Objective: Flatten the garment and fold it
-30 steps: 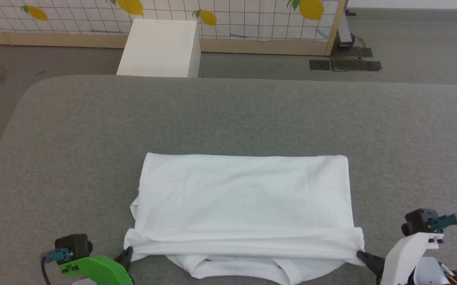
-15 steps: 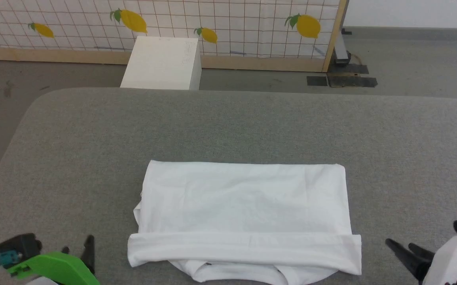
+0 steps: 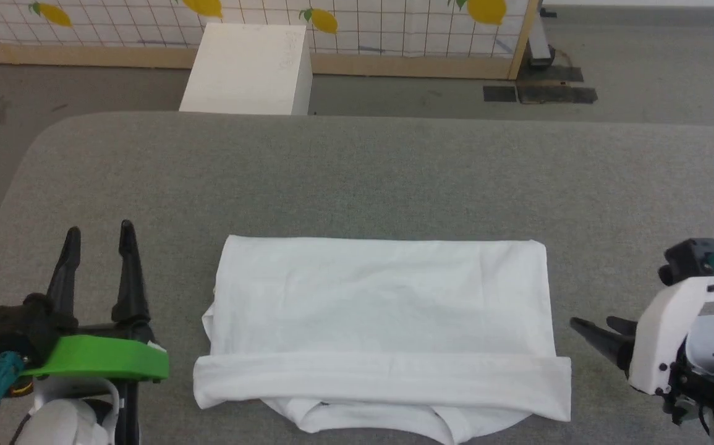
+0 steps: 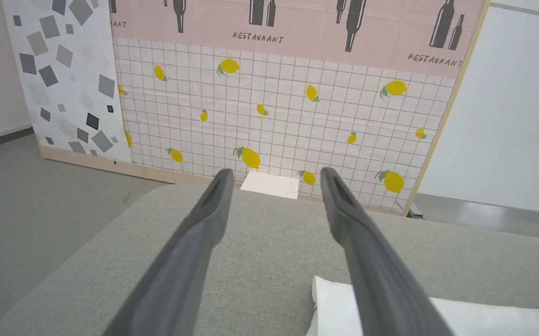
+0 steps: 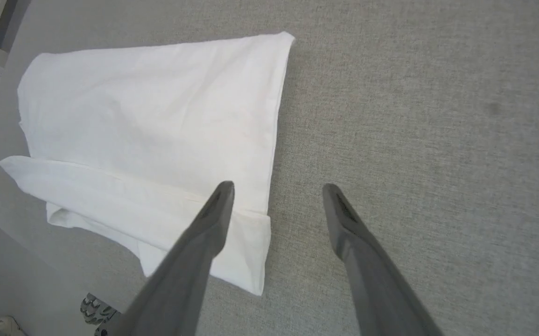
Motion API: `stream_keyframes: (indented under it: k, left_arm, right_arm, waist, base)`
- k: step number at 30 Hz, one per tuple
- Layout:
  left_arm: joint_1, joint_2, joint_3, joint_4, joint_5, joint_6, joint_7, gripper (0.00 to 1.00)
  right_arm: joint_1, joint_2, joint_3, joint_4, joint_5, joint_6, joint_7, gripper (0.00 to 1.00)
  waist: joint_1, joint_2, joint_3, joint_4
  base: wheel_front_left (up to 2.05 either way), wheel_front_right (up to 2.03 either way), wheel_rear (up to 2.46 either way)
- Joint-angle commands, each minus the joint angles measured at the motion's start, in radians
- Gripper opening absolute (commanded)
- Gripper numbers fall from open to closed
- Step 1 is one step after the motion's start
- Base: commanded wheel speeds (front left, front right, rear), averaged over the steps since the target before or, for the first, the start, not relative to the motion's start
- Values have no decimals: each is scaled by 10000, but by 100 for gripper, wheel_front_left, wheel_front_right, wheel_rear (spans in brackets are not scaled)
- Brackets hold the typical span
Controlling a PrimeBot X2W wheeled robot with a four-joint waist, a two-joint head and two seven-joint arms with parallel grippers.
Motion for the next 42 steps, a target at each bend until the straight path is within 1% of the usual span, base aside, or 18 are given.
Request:
stream_keyframes:
  k: [1,5,9,12,16,19,22,23,24,25,28,32,33,34,35,39,42]
  left_arm:
    - [-233,-225,58,-92,292,-135,-78,100]
    - [-404,-841,346,-309,1035,-522,-87,100]
    - [-385,-1373,656,-231,1419,-904,-89,100]
    - [-365,-1684,870,-107,1617,-1153,-89,100]
    - [-320,-2143,1217,110,1876,-1560,-90,100]
    - [-298,-2344,1362,217,2003,-1772,-90,100]
    - [-326,-2533,1457,317,2146,-1981,-90,100]
    - [-345,-2594,1489,348,2192,-2044,-90,100]
    - [-353,-2639,1520,374,2225,-2091,-90,100]
    - [-358,-2679,1555,397,2255,-2135,-91,100]
    - [-353,-2812,1691,437,2357,-2271,-91,100]
    - [-280,-2963,1842,483,2468,-2413,-91,100]
    - [-253,-3000,1876,493,2498,-2449,-91,100]
    - [-180,-3091,1948,507,2563,-2531,-91,100]
    - [-158,-3122,1969,511,2591,-2558,-91,100]
    - [-84,-3217,2037,557,2665,-2643,-91,100]
    - [-33,-3278,2074,612,2715,-2685,-91,100]
  right_arm:
    - [-280,-84,297,239,99,-15,-8,100]
    - [-720,-350,1165,865,222,-15,-151,100]
    - [-1128,-463,1882,1481,370,-15,-614,100]
    - [-1372,-398,2436,1881,551,-15,-908,100]
    - [-1763,-201,3559,2430,876,-15,-1391,100]
    - [-1968,-63,3979,2737,1065,-15,-1697,100]
    - [-2151,-133,4333,3058,1160,-15,-1899,100]
    - [-2199,-187,4398,3183,1187,-15,-1932,53]
    - [-2236,-233,4420,3263,1208,-15,-1995,14]
    - [-2262,-278,4405,3353,1233,-15,-2051,0]
    - [-2301,-560,4339,3578,1278,-15,-2148,0]
    - [-2207,-1096,3941,3791,1364,-15,-2181,0]
    - [-2167,-1300,3763,3866,1353,-15,-2152,0]
    - [-2082,-1816,3134,4110,1235,-15,-2132,0]
    - [-2057,-1997,2862,4211,1141,-15,-2098,0]
    - [-1996,-2465,1926,4565,536,-15,-1898,0]
    - [-1967,-2626,1446,4723,-80,-15,-1675,0]
  waist:
    - [0,0,422,105]
    - [0,0,838,226]
    - [0,0,1150,306]
    - [0,0,1293,327]
    - [0,0,1386,304]
    - [0,0,1380,291]
    - [0,0,1368,313]
    - [0,0,1358,320]
    - [0,0,1346,319]
    - [0,0,1336,314]
    - [0,0,1282,281]
    - [0,0,1188,224]
    - [0,0,1166,208]
    - [0,0,1120,170]
    - [0,0,1110,158]
    - [0,0,1038,115]
    - [0,0,920,87]
  base:
    - [0,0,0]
    - [0,0,0]
    - [0,0,0]
    - [0,0,0]
    - [0,0,0]
    - [0,0,0]
    - [0,0,0]
    - [0,0,0]
    - [0,0,0]
    - [0,0,0]
    - [0,0,0]
    - [0,0,0]
    - [0,0,0]
    - [0,0,0]
    - [0,0,0]
    - [0,0,0]
    - [0,0,0]
